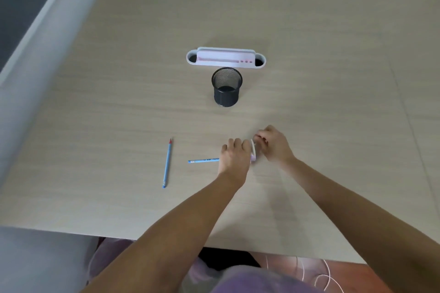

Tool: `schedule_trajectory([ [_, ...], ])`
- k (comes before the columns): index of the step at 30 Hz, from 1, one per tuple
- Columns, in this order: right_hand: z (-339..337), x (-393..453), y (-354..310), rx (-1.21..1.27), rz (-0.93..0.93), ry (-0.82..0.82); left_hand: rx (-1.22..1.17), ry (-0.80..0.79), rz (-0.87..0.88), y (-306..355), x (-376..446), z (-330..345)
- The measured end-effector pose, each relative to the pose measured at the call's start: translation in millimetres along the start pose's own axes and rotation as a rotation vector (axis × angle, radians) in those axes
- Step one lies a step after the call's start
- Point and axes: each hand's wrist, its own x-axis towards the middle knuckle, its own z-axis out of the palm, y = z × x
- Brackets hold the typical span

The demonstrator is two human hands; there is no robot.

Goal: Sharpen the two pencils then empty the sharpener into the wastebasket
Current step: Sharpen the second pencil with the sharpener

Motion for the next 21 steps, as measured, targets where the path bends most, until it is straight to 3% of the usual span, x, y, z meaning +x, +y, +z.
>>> schedule_trajectory([
  [3,25,-7,12,-0.197,-0.026,-0.059,0.034,-0.033,-0.016,2,-2,-3],
  [8,45,-43,21,-0.400,-0.100,0.000,0.082,-0.067,-0.011,2,-2,-3],
  [12,42,-80,16,-0.209,-0.099,-0.008,0.082,-0.071,-0.005,4,0,-3],
  [16,20,-85,-1,0.257,0.083,-0.041,0.049,-0.063,0.015,0,0,-2],
  [21,-2,-38,-13,0.270,0.138,0.039,0.039,-0.053,0.018,-1,3,-1],
])
